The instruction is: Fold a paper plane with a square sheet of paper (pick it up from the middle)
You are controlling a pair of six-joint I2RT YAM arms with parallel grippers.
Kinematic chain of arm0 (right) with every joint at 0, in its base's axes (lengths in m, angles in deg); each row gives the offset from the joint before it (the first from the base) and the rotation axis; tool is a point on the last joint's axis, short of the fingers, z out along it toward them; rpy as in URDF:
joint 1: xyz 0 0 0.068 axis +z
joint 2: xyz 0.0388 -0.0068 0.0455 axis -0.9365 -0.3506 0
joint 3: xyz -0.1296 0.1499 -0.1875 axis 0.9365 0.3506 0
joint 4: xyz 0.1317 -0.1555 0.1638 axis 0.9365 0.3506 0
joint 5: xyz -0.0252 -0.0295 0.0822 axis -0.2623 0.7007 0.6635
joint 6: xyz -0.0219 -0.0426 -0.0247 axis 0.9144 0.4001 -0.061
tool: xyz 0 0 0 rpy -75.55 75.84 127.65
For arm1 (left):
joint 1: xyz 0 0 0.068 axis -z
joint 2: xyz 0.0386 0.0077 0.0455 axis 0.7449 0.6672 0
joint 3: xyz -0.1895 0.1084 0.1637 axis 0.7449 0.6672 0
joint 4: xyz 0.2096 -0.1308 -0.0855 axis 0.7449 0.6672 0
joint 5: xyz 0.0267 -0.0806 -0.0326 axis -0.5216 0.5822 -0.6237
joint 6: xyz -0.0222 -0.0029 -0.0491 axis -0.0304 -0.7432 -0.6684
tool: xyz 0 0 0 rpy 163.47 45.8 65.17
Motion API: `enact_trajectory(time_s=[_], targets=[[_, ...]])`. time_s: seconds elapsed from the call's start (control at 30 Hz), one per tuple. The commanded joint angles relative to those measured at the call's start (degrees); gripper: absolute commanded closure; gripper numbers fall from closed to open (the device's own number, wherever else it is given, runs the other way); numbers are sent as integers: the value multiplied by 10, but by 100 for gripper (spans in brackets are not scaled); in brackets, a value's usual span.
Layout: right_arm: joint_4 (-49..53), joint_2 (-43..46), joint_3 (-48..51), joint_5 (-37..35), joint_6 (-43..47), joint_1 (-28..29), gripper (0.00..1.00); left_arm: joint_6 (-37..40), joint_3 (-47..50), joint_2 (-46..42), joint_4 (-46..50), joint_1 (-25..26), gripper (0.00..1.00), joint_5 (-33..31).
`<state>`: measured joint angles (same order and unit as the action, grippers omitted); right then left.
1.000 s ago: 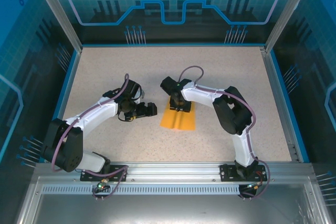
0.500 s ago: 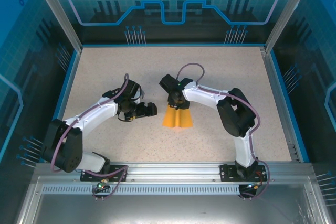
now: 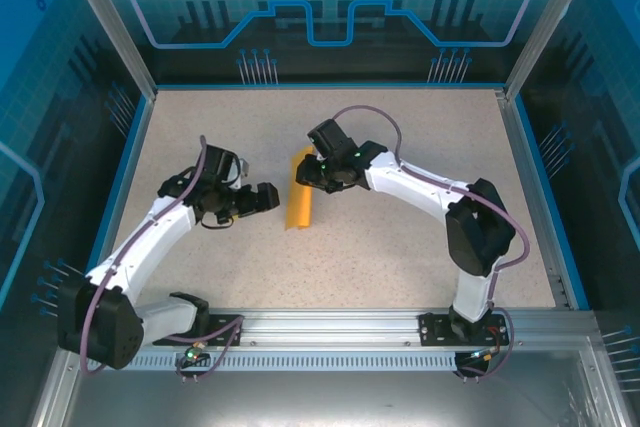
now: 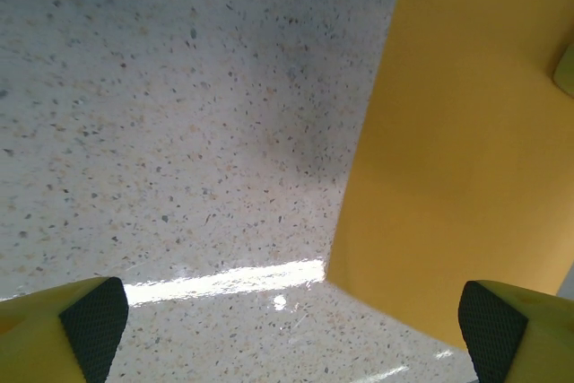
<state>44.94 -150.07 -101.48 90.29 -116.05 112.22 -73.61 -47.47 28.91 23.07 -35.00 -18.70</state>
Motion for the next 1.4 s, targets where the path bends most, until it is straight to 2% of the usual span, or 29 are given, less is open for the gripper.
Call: enact_trajectory(time_s=[0.0, 0.1, 0.37, 0.77, 1.1, 1.17, 1.33, 1.37], targets=[[-99, 9, 50, 109, 0, -15, 71, 1, -21, -15, 33, -13, 1, 31], [-133, 5, 90, 151, 22, -24, 71, -9, -17, -10, 20, -14, 1, 65], [-175, -8, 176, 207, 69, -46, 71, -63, 29, 15, -72, -10, 1, 164], [-145, -39, 206, 250, 143, -89, 69, -129, 59, 81, -166, 61, 2, 139], [-118, -52, 209, 241, 177, -108, 68, -173, 66, 145, -213, 109, 4, 88], [-117, -54, 212, 240, 180, -112, 68, -183, 71, 159, -230, 117, 11, 86], [-124, -52, 222, 242, 186, -113, 68, -188, 67, 190, -244, 131, 40, 75], [-125, -52, 223, 242, 186, -114, 68, -185, 62, 195, -240, 136, 42, 66]])
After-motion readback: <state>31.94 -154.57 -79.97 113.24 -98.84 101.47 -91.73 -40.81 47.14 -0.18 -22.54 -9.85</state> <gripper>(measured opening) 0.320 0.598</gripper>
